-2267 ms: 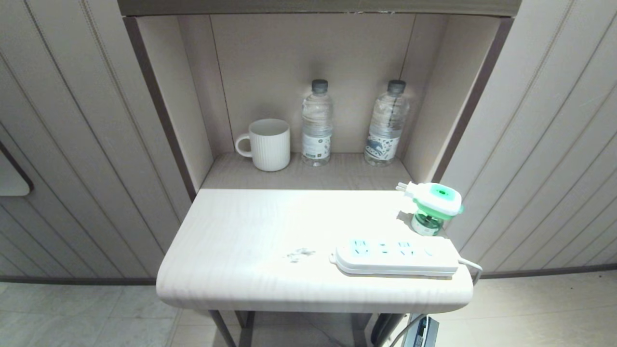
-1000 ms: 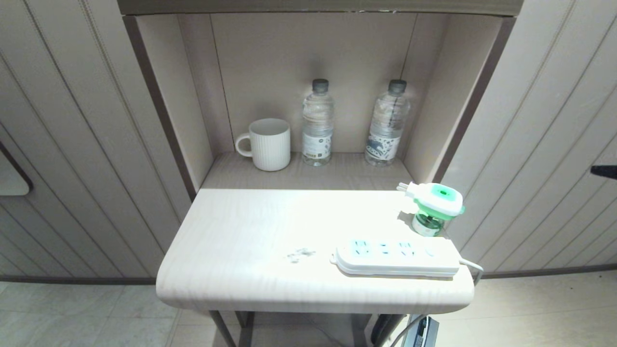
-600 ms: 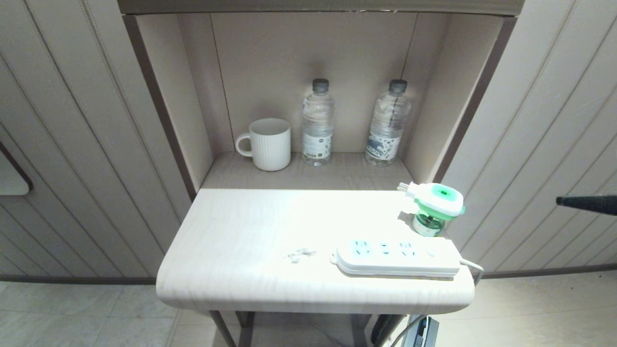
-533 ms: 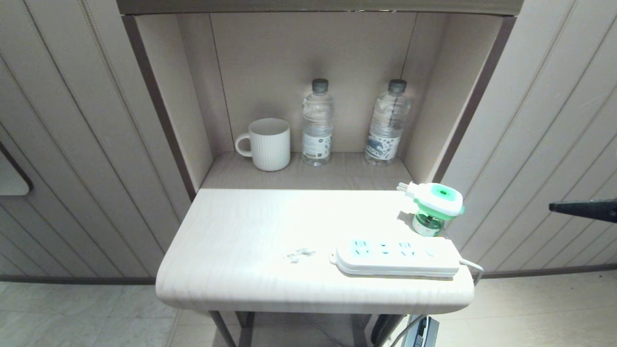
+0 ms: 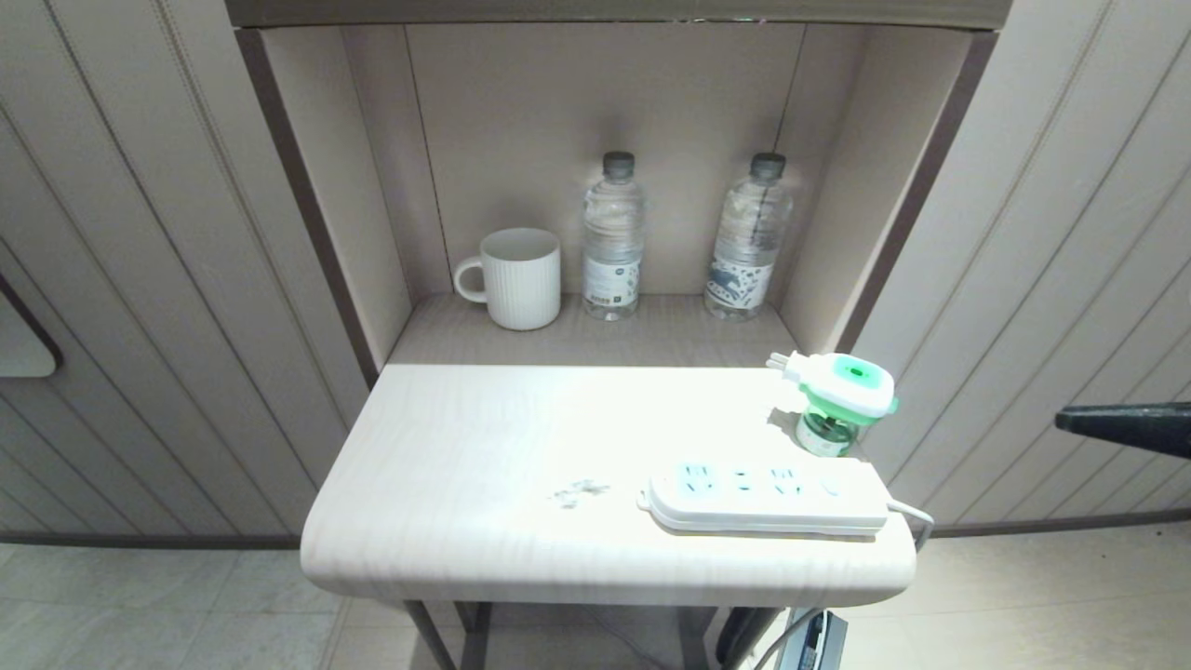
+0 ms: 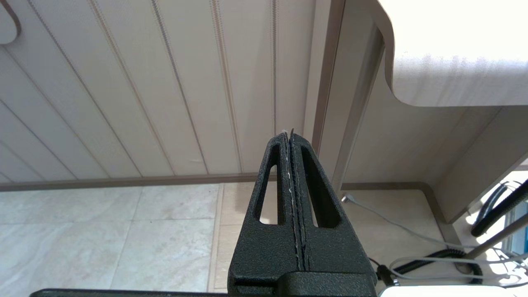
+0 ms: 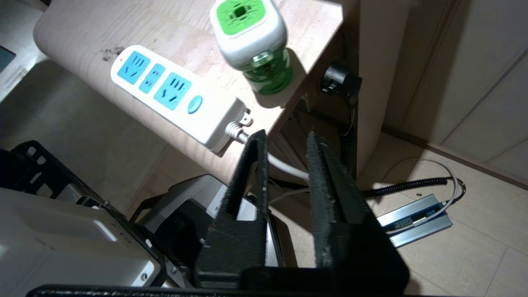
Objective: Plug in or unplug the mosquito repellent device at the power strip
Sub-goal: Pick up the mosquito repellent liquid
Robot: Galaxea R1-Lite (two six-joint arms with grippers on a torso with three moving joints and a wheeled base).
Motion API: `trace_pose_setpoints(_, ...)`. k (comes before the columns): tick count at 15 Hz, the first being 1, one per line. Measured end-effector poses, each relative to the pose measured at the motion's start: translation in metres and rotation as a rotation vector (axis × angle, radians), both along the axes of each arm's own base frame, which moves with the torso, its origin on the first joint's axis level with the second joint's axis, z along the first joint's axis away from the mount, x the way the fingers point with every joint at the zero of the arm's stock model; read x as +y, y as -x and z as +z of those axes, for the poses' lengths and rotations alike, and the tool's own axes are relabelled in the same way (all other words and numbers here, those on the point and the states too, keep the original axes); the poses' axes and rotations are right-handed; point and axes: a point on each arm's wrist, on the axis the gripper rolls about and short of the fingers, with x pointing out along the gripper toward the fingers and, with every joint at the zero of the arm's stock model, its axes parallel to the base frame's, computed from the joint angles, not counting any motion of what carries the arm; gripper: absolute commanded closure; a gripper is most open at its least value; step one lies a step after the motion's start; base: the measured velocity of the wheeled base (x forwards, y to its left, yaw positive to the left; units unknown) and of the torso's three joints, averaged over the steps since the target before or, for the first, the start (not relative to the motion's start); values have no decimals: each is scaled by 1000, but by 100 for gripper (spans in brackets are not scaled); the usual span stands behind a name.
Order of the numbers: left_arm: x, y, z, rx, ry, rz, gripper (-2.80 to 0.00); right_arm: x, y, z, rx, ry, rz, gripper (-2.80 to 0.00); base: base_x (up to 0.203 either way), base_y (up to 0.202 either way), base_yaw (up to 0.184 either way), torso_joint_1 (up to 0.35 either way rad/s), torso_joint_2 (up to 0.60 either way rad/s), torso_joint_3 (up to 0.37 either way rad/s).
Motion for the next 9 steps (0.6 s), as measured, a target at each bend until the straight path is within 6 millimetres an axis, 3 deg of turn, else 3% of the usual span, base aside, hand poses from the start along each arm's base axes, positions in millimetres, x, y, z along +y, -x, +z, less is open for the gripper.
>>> trace_pose_setpoints(9, 0, 0, 0, 0, 0, 0, 0, 36, 64, -4, -186, 95, 26, -280, 0, 0, 0, 0, 0, 0)
